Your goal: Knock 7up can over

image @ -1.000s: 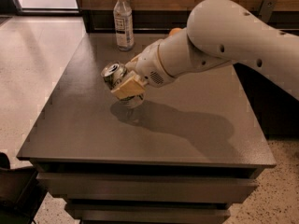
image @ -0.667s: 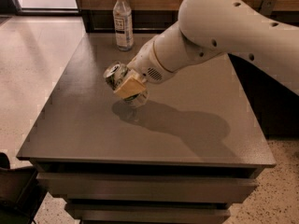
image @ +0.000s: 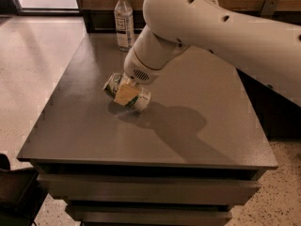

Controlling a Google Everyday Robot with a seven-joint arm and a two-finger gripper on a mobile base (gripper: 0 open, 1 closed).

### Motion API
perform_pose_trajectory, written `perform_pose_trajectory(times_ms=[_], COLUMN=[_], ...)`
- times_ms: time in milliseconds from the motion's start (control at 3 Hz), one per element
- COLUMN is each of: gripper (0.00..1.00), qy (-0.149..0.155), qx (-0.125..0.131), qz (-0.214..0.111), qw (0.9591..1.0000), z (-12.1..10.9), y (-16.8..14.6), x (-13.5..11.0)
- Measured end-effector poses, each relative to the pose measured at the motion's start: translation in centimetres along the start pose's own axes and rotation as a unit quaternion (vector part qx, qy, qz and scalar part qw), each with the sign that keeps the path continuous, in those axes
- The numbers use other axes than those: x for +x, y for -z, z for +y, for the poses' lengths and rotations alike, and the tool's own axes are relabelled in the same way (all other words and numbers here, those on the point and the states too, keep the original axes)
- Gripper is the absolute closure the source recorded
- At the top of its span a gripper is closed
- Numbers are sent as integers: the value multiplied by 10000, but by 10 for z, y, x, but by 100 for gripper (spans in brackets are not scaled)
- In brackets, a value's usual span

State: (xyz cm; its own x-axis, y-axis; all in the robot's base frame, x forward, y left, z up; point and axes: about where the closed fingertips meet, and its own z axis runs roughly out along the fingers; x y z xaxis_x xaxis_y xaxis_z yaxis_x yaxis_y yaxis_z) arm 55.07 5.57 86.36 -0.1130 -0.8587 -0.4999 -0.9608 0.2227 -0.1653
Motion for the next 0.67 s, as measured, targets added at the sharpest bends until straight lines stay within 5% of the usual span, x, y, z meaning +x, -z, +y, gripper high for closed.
perform_pose_trajectory(times_ms=[333, 667], gripper=[100, 100], qy=[76, 126], qx=[-231, -377], qz=[547, 704], qw=[9982, 9967], z=[6, 9], y=[-29, -43], x=[7, 7])
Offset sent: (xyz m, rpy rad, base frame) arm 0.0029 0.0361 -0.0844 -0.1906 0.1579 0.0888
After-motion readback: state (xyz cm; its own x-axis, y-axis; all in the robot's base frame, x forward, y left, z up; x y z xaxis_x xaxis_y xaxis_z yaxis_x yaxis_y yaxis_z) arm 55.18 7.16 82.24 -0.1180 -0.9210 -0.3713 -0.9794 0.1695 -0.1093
